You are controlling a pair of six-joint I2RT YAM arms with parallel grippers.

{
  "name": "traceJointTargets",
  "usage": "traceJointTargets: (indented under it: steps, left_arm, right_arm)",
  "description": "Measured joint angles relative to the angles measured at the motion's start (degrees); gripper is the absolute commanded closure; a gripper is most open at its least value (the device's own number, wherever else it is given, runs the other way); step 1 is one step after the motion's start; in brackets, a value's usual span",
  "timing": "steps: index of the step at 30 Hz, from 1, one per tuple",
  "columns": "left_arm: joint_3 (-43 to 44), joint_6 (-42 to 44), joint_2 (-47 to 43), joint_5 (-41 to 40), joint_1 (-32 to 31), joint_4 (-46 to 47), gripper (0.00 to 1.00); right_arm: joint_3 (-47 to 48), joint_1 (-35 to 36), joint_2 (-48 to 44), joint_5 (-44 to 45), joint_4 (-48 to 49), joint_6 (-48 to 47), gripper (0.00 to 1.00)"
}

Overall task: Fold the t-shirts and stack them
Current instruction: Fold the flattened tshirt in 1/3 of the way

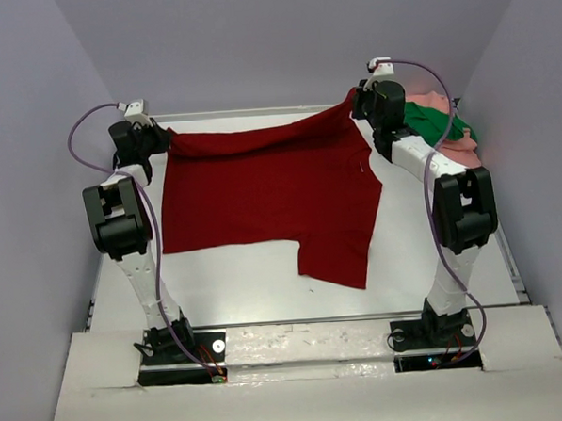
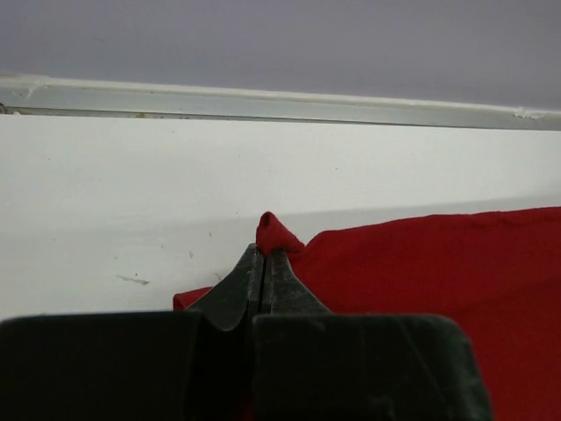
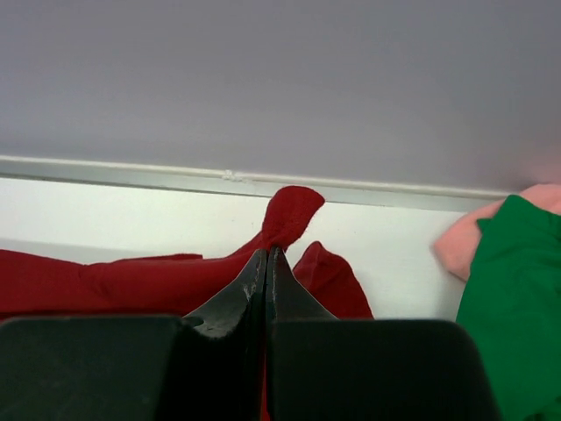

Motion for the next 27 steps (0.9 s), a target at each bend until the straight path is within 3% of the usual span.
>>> traceJointTargets:
  steps: [14,27]
  left_arm:
    - [-7.6,3.1,-5.1,4.9,2.2,5.5,1.0]
    - [-9.5,4.5,-5.5,6.9,2.7,5.1,1.0]
  right_arm:
    - [-13.6,0.0,-7.4,-1.4,2.1,3.2,1.0]
    - [-24.1,0.0,-11.2,-2.8,0.2,7.6,1.0]
